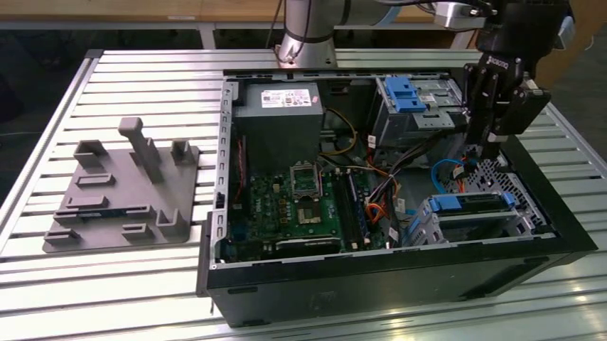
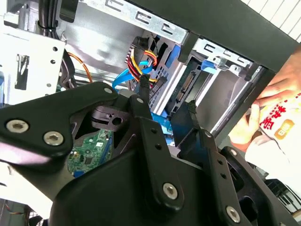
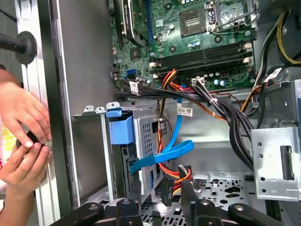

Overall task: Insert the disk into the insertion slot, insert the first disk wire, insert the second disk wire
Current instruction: 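Insert the first disk wire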

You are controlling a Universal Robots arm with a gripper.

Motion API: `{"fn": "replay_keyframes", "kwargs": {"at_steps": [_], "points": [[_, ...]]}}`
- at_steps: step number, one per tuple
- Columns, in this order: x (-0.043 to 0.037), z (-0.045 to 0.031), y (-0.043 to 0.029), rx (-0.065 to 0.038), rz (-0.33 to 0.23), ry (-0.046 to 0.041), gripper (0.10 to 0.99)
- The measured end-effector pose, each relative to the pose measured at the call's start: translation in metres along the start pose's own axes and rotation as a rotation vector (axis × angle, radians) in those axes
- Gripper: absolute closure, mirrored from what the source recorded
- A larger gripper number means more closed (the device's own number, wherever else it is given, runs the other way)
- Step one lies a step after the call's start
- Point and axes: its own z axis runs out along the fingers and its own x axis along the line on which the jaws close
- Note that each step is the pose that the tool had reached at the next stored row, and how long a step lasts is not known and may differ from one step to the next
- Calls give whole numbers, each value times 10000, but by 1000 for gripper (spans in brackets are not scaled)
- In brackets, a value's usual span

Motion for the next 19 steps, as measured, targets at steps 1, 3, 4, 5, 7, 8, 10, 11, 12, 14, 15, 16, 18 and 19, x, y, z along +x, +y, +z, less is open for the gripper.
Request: {"fn": "replay_keyframes", "kwargs": {"at_steps": [1, 3, 4, 5, 7, 8, 10, 11, 12, 14, 15, 16, 18, 19], "points": [[-1, 2, 0, 0, 0, 1, 624], [1, 7, 0, 0, 0, 0, 624], [4, 10, -1, 0, 0, 0, 624], [7, 13, -1, 0, -1, 0, 624], [13, 18, -2, 1, 0, 6, 624], [17, 20, -2, 2, 0, 13, 624], [18, 21, -2, 3, 0, 20, 624], [18, 22, -2, 3, 0, 21, 624], [16, 27, -2, 2, 0, 18, 624], [13, 38, -1, 3, 0, 27, 624], [12, 40, -1, 4, 1, 38, 624], [11, 42, -1, 6, 4, 61, 624], [10, 45, -1, 14, 10, 147, 624], [10, 47, -1, 19, 12, 196, 624]]}}
